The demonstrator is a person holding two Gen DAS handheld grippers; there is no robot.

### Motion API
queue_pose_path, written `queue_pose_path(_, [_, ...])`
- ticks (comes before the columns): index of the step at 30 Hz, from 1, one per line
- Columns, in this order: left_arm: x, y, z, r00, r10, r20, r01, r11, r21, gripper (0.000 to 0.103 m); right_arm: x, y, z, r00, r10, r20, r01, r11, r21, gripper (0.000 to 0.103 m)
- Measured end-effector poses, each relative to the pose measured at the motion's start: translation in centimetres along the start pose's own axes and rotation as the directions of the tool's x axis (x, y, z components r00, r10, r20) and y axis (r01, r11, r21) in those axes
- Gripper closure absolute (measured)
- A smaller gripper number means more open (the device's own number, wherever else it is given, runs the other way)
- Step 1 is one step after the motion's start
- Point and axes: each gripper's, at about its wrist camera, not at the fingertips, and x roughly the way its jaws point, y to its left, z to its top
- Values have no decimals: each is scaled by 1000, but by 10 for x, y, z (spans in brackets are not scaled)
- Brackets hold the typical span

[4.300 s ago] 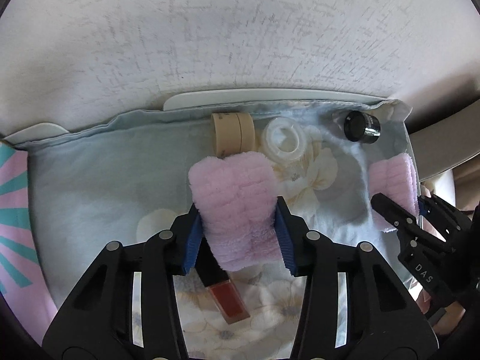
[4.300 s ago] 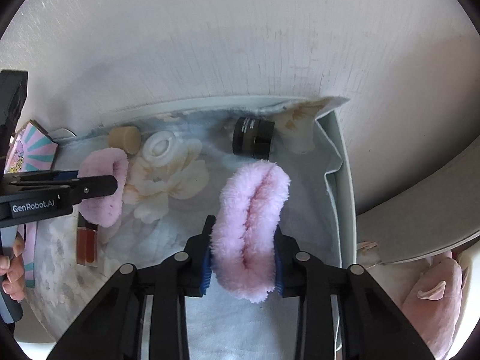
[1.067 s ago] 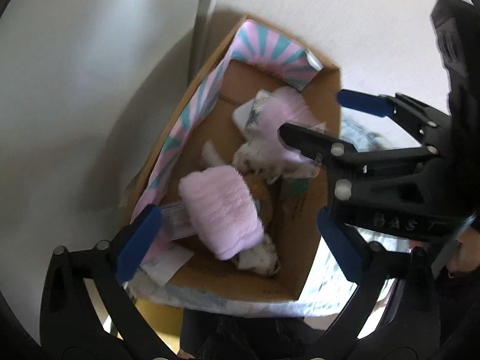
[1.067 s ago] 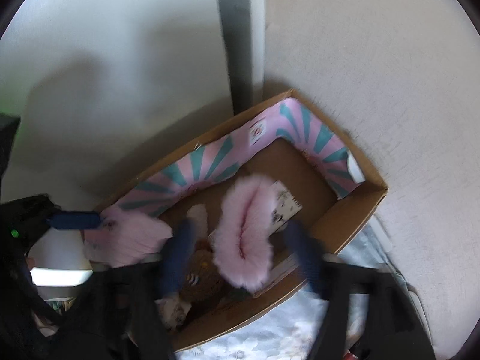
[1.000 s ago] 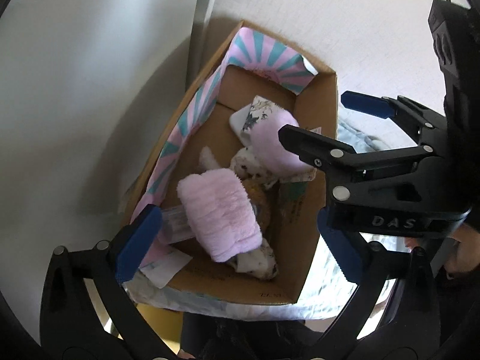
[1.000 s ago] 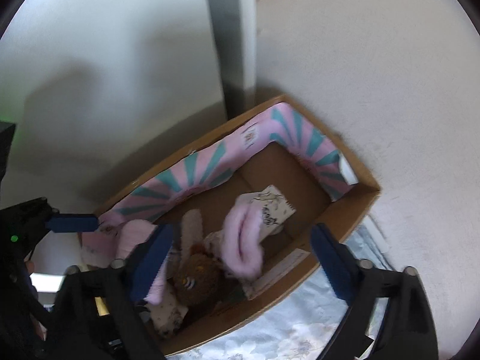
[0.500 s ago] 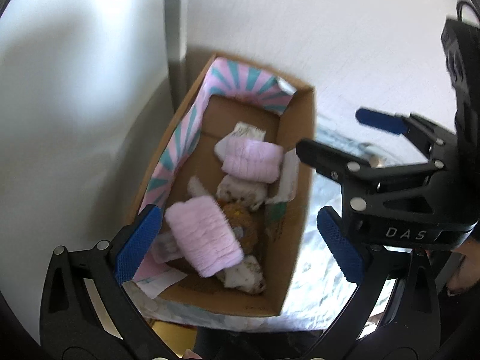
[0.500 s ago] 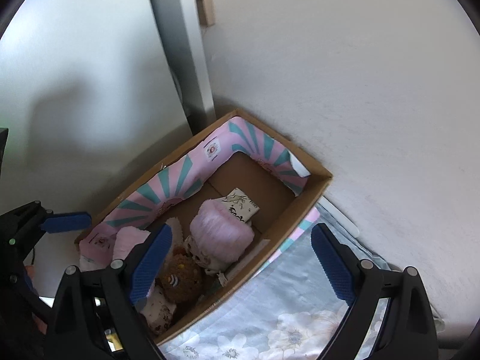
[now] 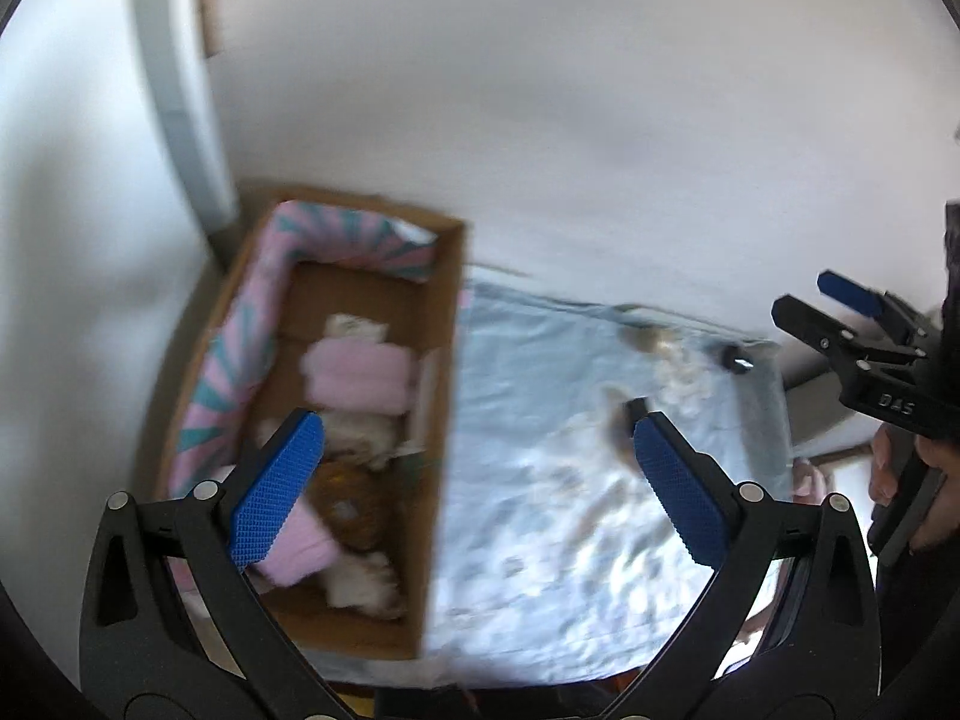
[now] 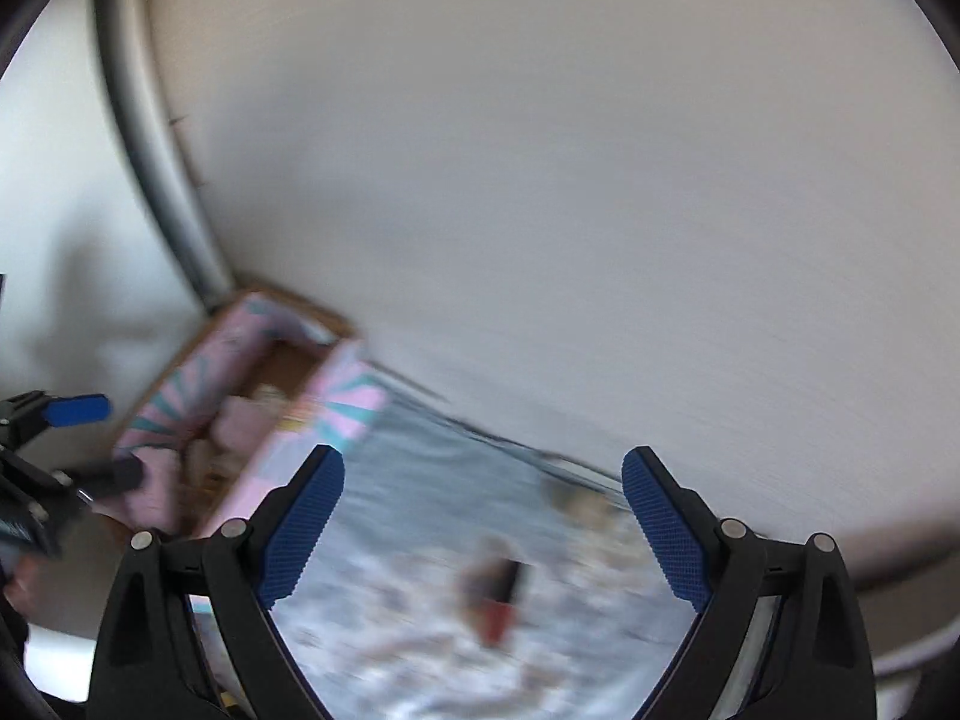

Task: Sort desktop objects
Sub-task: 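Move both open tools back over the table items, then grasp the red lip gloss with the left tool while the right tool grasps the clear tape ring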

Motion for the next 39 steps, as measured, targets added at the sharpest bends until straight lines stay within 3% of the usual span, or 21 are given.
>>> queue_pose_path(7, [36,-73,-4,998,-13,-60,21,991,128,0,11,-72,-50,999,28,-27,-27,998,49,10])
queue_pose_path(12, [87,-124,-38,995,-34,-94,51,982,184,0,56,-91,-89,993,106,-54,-104,994,41,10])
queue_pose_path(16, [141,-152,-62,992,-30,-125,55,979,195,23,100,-101,-108,991,128,-34,-126,989,74,11])
queue_pose_path(17, [150,-157,-65,992,-22,-127,47,979,199,23,111,-102,-111,991,134,-29,-131,987,90,12])
queue_pose_path(19, [168,-163,-68,992,-2,-127,28,979,204,23,131,-104,-117,989,148,-23,-144,982,124,27])
queue_pose_path(25, [212,-165,-75,989,-6,-146,28,988,153,27,167,-101,-124,995,89,-34,-84,988,131,37])
queue_pose_path(31, [219,-173,-77,994,21,-108,0,982,191,32,180,-93,-122,999,41,-27,-39,996,75,40])
queue_pose_path(35, [217,-173,-77,995,50,-84,-32,977,209,49,182,-89,-119,1000,20,-11,-19,999,49,48])
queue_pose_path(39, [214,-170,-79,996,69,-65,-53,975,217,61,181,-90,-117,1000,15,11,-16,998,65,64])
